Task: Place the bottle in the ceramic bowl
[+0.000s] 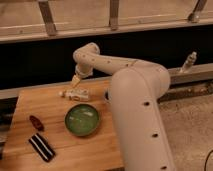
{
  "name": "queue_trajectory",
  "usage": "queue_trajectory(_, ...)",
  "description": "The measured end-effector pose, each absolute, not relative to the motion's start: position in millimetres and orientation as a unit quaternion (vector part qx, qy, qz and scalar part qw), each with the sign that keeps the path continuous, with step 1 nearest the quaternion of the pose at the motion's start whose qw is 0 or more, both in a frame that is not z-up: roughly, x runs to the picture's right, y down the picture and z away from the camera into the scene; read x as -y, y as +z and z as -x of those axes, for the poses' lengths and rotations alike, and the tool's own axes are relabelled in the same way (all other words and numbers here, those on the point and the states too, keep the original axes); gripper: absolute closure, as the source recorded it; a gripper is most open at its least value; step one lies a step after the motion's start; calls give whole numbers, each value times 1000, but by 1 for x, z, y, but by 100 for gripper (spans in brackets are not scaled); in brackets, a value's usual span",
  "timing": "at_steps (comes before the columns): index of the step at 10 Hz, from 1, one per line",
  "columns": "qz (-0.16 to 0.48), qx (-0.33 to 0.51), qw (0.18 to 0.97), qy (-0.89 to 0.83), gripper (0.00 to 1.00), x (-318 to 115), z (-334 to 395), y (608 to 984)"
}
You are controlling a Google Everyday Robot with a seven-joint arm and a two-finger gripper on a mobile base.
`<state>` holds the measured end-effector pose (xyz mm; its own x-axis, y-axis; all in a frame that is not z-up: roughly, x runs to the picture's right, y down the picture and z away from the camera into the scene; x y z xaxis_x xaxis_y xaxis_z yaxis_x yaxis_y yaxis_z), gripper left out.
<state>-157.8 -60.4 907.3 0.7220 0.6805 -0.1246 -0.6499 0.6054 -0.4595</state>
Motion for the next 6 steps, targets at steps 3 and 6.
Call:
queue_trajectory(3,251,35,916,311,20,65,178,930)
queue_trajectory(6,259,28,917,302,20,57,173,931)
